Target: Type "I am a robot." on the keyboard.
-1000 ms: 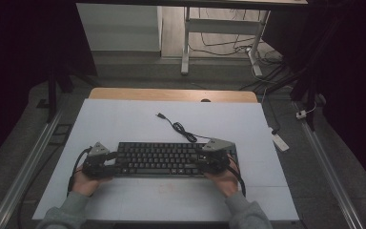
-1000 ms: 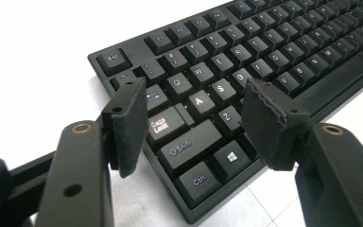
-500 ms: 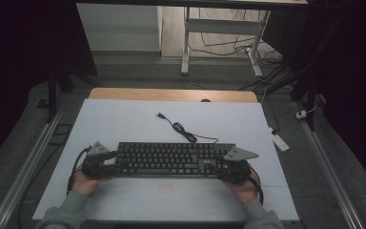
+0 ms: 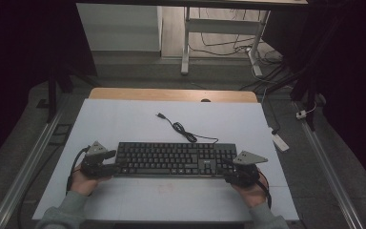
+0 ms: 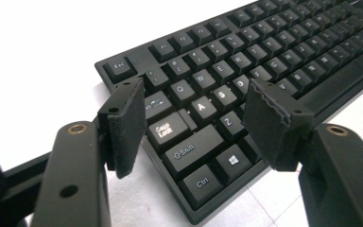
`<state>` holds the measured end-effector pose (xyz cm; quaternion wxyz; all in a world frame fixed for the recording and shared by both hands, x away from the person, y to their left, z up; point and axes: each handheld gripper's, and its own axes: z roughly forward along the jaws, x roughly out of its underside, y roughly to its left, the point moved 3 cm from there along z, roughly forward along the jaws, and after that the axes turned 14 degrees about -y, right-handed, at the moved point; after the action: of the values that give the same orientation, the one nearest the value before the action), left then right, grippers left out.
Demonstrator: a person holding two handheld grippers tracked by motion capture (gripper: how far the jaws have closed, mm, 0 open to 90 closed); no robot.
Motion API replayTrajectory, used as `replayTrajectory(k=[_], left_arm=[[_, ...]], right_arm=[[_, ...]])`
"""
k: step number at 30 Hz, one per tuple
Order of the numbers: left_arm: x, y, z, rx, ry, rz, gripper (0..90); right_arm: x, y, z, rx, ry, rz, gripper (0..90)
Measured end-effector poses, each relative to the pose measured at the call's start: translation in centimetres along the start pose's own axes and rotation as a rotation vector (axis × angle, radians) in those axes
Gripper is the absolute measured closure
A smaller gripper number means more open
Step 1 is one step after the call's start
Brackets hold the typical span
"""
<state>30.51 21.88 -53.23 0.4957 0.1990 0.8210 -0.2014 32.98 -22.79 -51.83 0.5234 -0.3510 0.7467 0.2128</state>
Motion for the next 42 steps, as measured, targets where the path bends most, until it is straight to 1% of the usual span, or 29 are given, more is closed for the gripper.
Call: replayTrajectory(k=[3,5,6,10,11,12,16,20,21,23,27,30,35,42], left_arm=[[-0.3,-0.2,-0.1,0.024,-0.01,0.006,42.5],[-0.4,-0.4,-0.1,0.042,-0.015,0.015,44.5],[-0.5,-0.6,-0.1,0.049,-0.016,0.02,46.0],[-0.8,-1.3,0.2,0.075,-0.012,0.058,53.4],[-0.9,-1.4,0.2,0.081,-0.01,0.063,58.0],[-0.9,-1.6,0.3,0.087,-0.009,0.068,58.0],[-1.2,-2.0,0.4,0.119,-0.005,0.073,72.8],[-1.3,-2.2,0.5,0.134,0.002,0.08,87.6],[-1.4,-2.3,0.6,0.139,0.004,0.083,89.0],[-1.5,-2.5,0.8,0.149,0.009,0.086,89.1],[-1.5,-3.3,1.3,0.176,0.023,0.106,89.2],[-1.4,-3.9,1.7,0.188,0.034,0.119,89.2],[-1.1,-4.9,2.5,0.216,0.064,0.146,89.2],[-0.7,-6.5,4.3,0.26,0.112,0.181,89.2]], right_arm=[[0.0,0.0,0.0,-0.006,0.001,0.003,54.8],[0.0,0.0,0.0,0.002,0.005,0.004,54.8],[0.1,-0.1,0.0,-0.003,0.001,0.008,54.8],[0.1,-0.1,0.0,0.002,0.001,0.008,54.8],[0.1,-0.1,0.0,0.003,-0.002,0.012,54.8],[0.1,-0.1,0.0,0.003,-0.002,0.012,54.8],[0.2,-0.1,0.0,0.003,0.007,0.011,54.8],[0.2,-0.1,0.0,0.001,0.008,0.009,54.8],[0.2,-0.2,0.0,0.001,0.009,0.009,54.8],[0.2,-0.2,0.0,0.008,0.012,0.008,54.8],[0.2,-0.2,0.0,0.005,0.007,0.011,54.8],[0.2,-0.2,0.0,0.009,0.006,0.011,54.8],[0.3,-0.2,0.0,0.01,0.011,0.009,54.8],[0.3,-0.2,0.0,0.012,0.011,0.007,54.8]])
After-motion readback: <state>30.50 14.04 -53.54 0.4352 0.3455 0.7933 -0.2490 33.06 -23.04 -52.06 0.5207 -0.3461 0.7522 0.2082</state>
